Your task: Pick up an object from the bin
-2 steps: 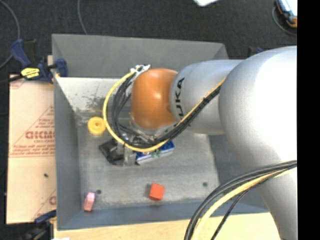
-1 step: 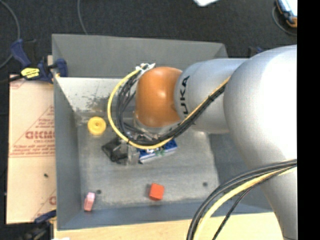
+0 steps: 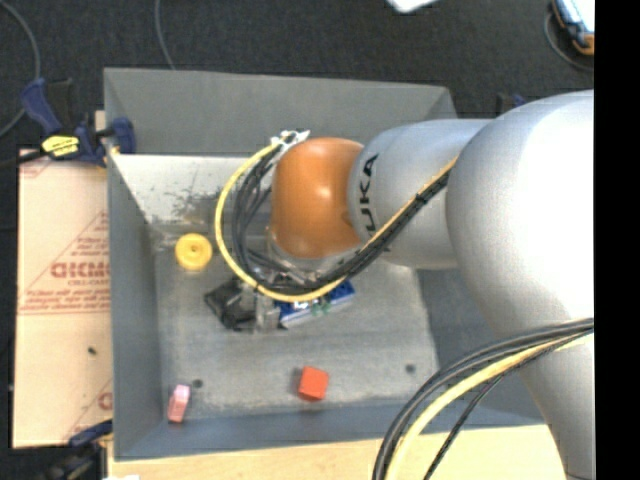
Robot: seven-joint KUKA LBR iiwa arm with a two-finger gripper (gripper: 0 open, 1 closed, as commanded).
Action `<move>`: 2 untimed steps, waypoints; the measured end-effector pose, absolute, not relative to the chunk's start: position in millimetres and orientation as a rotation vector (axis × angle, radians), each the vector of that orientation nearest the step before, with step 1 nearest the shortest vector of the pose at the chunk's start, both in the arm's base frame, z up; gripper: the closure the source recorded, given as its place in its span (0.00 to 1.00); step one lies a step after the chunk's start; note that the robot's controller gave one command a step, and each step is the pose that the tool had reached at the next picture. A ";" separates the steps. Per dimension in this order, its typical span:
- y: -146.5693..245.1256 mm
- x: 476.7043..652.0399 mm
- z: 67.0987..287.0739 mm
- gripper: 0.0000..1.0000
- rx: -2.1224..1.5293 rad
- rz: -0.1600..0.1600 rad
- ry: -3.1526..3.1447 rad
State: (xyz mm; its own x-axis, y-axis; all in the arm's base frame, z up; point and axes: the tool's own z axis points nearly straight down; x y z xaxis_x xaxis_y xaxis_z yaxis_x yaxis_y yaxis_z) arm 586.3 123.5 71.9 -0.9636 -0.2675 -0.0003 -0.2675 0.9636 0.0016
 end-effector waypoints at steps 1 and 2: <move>123.6 593.4 71.4 1.00 -0.415 0.007 3.101; 125.1 595.6 71.7 1.00 -0.437 0.004 3.105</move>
Offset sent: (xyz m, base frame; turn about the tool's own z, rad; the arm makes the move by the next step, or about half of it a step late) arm 0.0076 0.0022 -0.0014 -0.0142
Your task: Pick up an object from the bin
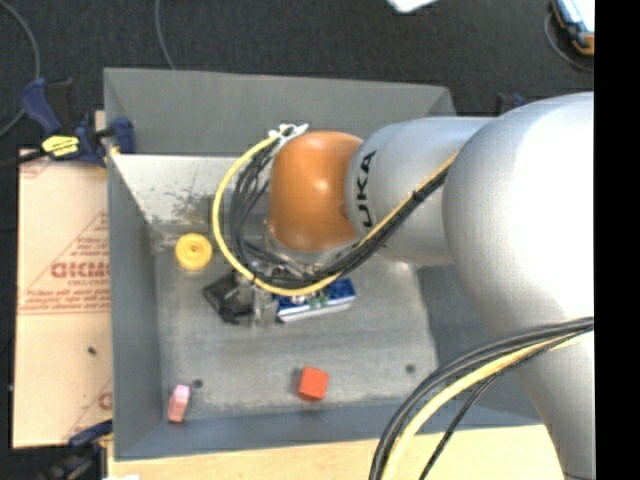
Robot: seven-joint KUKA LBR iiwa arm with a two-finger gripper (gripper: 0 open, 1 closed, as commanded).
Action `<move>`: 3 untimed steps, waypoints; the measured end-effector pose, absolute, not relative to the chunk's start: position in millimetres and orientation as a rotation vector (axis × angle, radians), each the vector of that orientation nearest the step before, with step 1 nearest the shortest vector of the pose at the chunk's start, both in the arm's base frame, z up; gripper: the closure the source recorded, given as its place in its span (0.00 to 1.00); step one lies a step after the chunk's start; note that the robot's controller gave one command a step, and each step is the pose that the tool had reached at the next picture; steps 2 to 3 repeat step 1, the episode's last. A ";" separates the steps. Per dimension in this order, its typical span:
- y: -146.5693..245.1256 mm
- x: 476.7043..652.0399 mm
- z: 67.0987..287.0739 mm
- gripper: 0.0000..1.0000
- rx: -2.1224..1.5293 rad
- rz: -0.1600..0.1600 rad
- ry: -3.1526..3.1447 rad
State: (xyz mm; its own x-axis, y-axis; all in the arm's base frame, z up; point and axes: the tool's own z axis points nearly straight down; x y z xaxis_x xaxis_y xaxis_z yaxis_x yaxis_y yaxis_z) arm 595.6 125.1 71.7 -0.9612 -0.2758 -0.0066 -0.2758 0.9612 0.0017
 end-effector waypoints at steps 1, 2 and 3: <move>122.2 584.6 80.2 1.00 -0.427 0.009 3.097; 122.2 584.6 80.2 1.00 -0.427 0.009 3.097; 122.2 584.6 80.2 1.00 -0.427 0.009 3.097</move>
Offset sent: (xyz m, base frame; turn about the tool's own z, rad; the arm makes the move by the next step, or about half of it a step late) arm -0.0065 0.0113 0.0671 0.0156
